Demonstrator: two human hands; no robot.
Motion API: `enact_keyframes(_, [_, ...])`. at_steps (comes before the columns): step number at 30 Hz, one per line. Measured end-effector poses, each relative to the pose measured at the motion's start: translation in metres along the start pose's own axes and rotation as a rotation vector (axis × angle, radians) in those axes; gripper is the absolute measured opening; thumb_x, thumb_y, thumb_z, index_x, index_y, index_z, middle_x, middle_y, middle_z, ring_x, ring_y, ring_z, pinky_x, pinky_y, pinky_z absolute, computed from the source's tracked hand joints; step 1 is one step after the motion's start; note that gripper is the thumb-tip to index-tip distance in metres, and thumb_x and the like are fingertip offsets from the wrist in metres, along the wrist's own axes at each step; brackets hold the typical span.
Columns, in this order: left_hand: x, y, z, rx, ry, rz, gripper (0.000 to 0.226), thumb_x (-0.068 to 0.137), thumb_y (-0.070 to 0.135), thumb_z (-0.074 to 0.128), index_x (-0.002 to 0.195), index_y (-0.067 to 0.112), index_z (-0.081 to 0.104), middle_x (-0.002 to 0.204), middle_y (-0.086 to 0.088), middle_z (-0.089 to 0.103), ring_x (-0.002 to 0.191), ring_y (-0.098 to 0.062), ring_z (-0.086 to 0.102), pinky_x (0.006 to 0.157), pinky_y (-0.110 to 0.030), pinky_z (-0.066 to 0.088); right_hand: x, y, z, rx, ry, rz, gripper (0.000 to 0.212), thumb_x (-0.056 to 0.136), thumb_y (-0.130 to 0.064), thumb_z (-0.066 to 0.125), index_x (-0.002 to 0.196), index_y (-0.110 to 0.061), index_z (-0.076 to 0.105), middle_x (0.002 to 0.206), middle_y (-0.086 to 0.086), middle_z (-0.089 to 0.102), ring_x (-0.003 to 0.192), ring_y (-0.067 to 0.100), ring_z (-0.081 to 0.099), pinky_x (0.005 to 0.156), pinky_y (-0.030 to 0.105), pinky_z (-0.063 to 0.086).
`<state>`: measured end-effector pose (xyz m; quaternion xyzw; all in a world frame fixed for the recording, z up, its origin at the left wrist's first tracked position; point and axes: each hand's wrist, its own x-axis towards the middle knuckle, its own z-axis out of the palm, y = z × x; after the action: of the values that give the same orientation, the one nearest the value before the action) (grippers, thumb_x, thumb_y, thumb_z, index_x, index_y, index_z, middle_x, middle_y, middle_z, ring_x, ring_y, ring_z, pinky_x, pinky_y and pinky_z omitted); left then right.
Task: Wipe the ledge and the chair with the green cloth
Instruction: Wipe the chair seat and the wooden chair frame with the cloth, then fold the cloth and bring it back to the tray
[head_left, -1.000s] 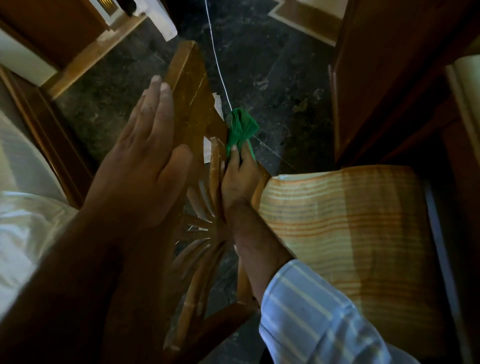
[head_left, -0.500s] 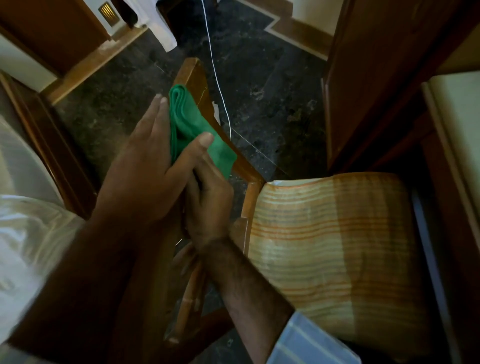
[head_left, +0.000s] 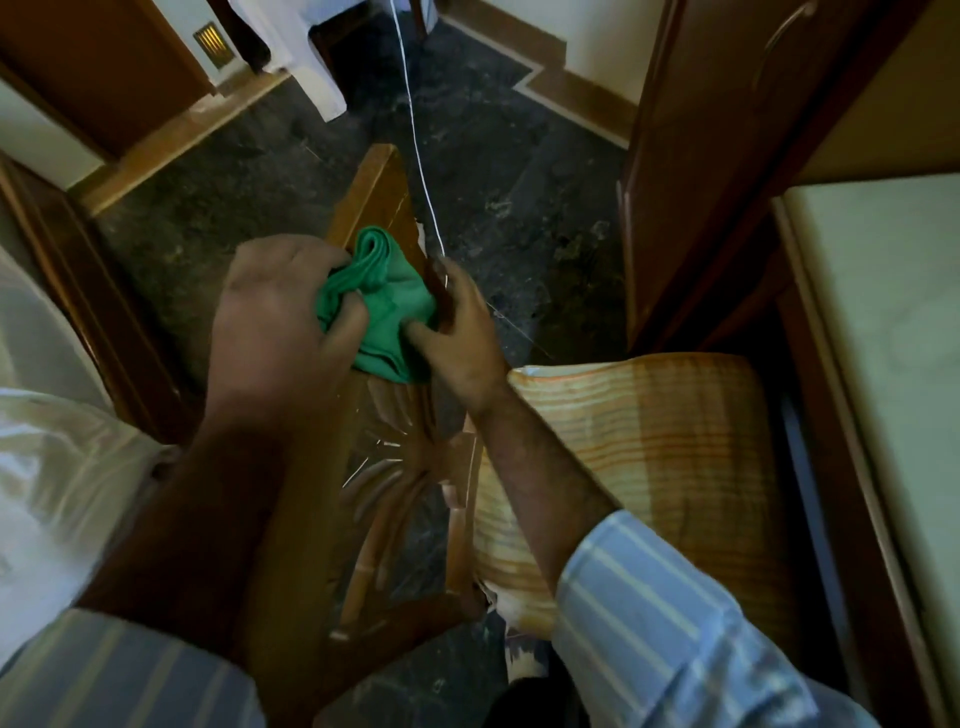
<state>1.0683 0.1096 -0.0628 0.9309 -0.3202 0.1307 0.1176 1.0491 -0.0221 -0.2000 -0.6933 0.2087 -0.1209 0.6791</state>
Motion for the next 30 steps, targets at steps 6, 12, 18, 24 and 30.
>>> enact_keyframes(6, [-0.007, 0.007, -0.012, -0.289, 0.003, -0.027, 0.024, 0.098, 0.026, 0.054, 0.119, 0.016, 0.057, 0.096, 0.003, 0.065, 0.075, 0.0, 0.062, 0.057, -0.016, 0.051, -0.012, -0.001, -0.047, 0.129, -0.174, 0.235, 0.016, 0.086, -0.008, 0.08, 0.1, -0.005, 0.072, 0.11, 0.019, 0.075, 0.105, 0.033, 0.073, 0.103, 0.054, 0.057])
enact_keyframes(12, [-0.028, 0.05, -0.014, -1.204, 0.037, -0.649, 0.026, 0.092, 0.027, 0.058, 0.117, 0.028, 0.062, 0.107, 0.01, 0.073, 0.098, -0.01, 0.072, 0.071, -0.027, 0.06, -0.069, -0.042, -0.122, 0.801, -0.153, 0.43, 0.045, 0.101, -0.016, 0.063, 0.143, 0.0, 0.059, 0.139, 0.024, 0.067, 0.128, 0.038, 0.065, 0.116, 0.054, 0.048])
enact_keyframes(18, [-0.03, 0.099, -0.019, -1.851, -0.436, -0.991, 0.062, 0.087, 0.06, 0.056, 0.138, 0.025, 0.056, 0.131, -0.009, 0.067, 0.117, -0.033, 0.066, 0.09, -0.061, 0.053, -0.128, -0.088, -0.193, 0.808, 0.004, 0.463, 0.045, 0.106, -0.013, 0.054, 0.148, 0.001, 0.05, 0.136, 0.022, 0.063, 0.108, 0.029, 0.069, 0.103, 0.047, 0.054])
enact_keyframes(24, [-0.036, 0.16, -0.012, -1.735, -0.776, -1.017, 0.033, 0.093, 0.007, 0.057, 0.125, 0.011, 0.064, 0.126, -0.019, 0.067, 0.105, -0.033, 0.069, 0.072, -0.042, 0.062, -0.19, -0.114, -0.268, 0.542, 0.161, 0.4, 0.051, 0.087, 0.017, 0.066, 0.134, -0.003, 0.06, 0.124, 0.023, 0.072, 0.108, 0.037, 0.072, 0.093, 0.044, 0.063])
enact_keyframes(30, [-0.051, 0.247, -0.01, -1.67, -1.033, -0.684, 0.038, 0.095, -0.006, 0.051, 0.131, 0.004, 0.056, 0.117, -0.021, 0.069, 0.089, -0.029, 0.074, 0.062, -0.036, 0.062, -0.274, -0.113, -0.341, 0.539, 0.446, 0.415, 0.051, 0.089, 0.015, 0.067, 0.138, 0.002, 0.059, 0.134, 0.03, 0.068, 0.126, 0.047, 0.066, 0.106, 0.05, 0.055])
